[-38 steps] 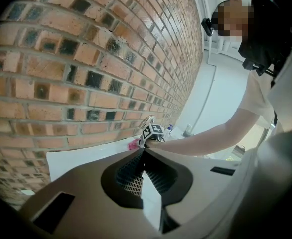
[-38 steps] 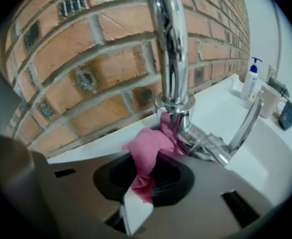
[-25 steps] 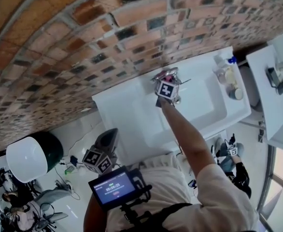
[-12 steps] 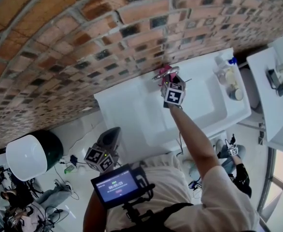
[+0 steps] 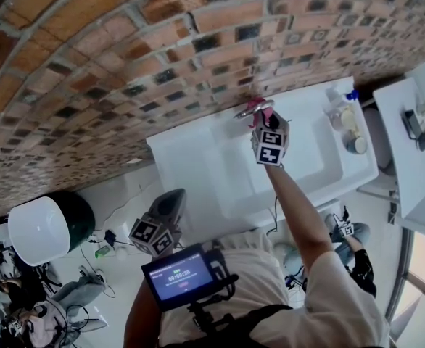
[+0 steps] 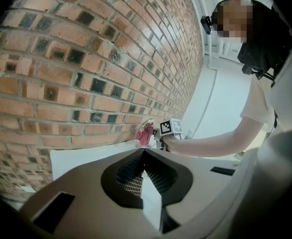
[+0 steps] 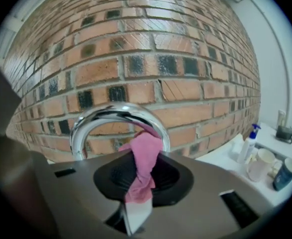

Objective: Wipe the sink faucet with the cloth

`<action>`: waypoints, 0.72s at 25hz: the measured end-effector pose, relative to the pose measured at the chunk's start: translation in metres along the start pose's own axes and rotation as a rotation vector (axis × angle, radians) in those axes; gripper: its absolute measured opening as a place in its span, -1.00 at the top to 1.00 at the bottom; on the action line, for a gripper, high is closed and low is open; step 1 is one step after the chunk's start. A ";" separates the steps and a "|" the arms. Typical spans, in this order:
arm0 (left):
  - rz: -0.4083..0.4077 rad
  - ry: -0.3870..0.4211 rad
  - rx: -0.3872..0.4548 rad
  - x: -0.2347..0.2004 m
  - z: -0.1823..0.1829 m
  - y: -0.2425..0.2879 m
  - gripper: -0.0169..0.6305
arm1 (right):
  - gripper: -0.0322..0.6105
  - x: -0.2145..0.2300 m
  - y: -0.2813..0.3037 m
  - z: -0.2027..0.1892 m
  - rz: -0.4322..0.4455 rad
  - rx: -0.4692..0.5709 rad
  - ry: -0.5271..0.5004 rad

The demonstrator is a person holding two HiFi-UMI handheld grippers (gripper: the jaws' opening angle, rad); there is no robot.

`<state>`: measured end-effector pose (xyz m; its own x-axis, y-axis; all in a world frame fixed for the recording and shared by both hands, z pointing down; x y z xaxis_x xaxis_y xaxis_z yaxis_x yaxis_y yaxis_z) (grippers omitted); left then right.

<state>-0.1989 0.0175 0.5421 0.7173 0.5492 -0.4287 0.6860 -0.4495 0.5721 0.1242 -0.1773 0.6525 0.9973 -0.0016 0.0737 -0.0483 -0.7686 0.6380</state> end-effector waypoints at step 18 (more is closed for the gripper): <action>-0.011 -0.007 0.006 0.011 -0.009 0.001 0.97 | 0.66 -0.042 -0.041 0.010 -0.044 0.167 -0.518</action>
<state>-0.1918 0.0293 0.5436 0.7108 0.5490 -0.4398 0.6945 -0.4480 0.5630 0.0847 -0.1518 0.6157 0.8969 -0.2498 -0.3648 -0.0386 -0.8662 0.4982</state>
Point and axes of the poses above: the fingertips, and each gripper's own axes: y forward along the fingers, x to its right, z out of its top, the point moved 6 cm from there along -y, backward along the fingers, and after that the axes turned 11 degrees about -x, right-handed, at the moved point
